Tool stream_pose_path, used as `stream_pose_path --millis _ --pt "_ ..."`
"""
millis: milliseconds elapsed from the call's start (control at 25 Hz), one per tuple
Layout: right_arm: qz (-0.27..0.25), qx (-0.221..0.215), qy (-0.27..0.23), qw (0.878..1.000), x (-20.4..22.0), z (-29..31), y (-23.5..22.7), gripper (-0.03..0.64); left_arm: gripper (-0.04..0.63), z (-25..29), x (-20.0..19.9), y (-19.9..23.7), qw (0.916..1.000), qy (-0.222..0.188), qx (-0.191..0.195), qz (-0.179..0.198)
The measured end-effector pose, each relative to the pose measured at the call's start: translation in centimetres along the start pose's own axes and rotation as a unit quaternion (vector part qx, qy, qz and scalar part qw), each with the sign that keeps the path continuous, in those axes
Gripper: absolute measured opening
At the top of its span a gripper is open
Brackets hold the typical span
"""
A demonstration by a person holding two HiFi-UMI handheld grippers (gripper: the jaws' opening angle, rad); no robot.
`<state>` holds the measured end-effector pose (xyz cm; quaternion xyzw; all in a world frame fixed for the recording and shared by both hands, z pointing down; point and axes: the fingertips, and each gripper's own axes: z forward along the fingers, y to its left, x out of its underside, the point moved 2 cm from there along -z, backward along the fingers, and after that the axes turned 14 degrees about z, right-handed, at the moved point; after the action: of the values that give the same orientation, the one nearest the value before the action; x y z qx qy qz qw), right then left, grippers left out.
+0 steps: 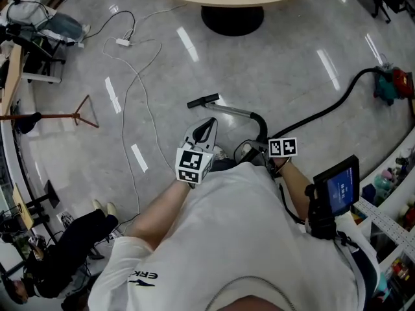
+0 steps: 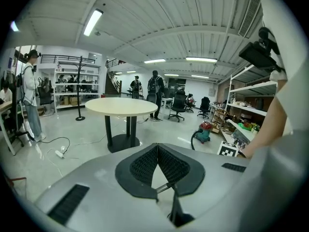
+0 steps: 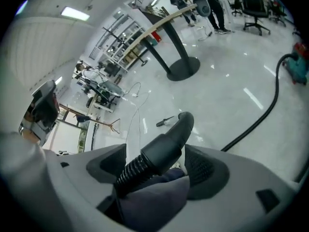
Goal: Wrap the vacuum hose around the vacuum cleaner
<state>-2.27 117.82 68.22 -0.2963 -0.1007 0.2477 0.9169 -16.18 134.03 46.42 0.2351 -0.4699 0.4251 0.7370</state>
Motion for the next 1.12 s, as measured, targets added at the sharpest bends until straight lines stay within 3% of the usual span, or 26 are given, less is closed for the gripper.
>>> stream_pose_path --millis 200,320,600,720,840,1040,1120 --pt "0.044 -0.001 0.034 0.998 1.0 1.9 -0.3 0.356 0.003 -0.4 0.5 -0.3 1.0000 0.006 0.000 -0.004" --pt "0.035 0.003 0.035 0.999 0.7 1.7 -0.3 0.356 0.003 -0.6 1.0 -0.8 0.9999 0.014 0.003 -0.006" --pt "-0.128 0.029 0.009 0.991 -1.0 1.9 4.7 0.356 0.003 -0.1 2.1 -1.1 0.9993 0.029 0.020 -0.016" --pt "-0.221 0.032 0.005 0.975 -1.6 2.1 6.6 0.356 0.003 0.4 2.7 -1.7 0.9989 0.037 0.025 -0.017" --pt "-0.311 0.045 0.011 0.949 -2.2 2.3 8.0 0.356 0.005 0.8 4.0 -2.0 0.9982 0.048 0.027 -0.021" --pt "-0.406 0.054 0.019 0.912 -3.2 3.2 9.7 0.356 0.003 0.1 5.5 -1.1 0.9975 0.062 0.019 -0.028" --pt "-0.448 0.058 0.024 0.892 -4.0 3.3 10.8 0.356 0.003 -0.5 6.1 -0.9 0.9970 0.068 0.020 -0.031"
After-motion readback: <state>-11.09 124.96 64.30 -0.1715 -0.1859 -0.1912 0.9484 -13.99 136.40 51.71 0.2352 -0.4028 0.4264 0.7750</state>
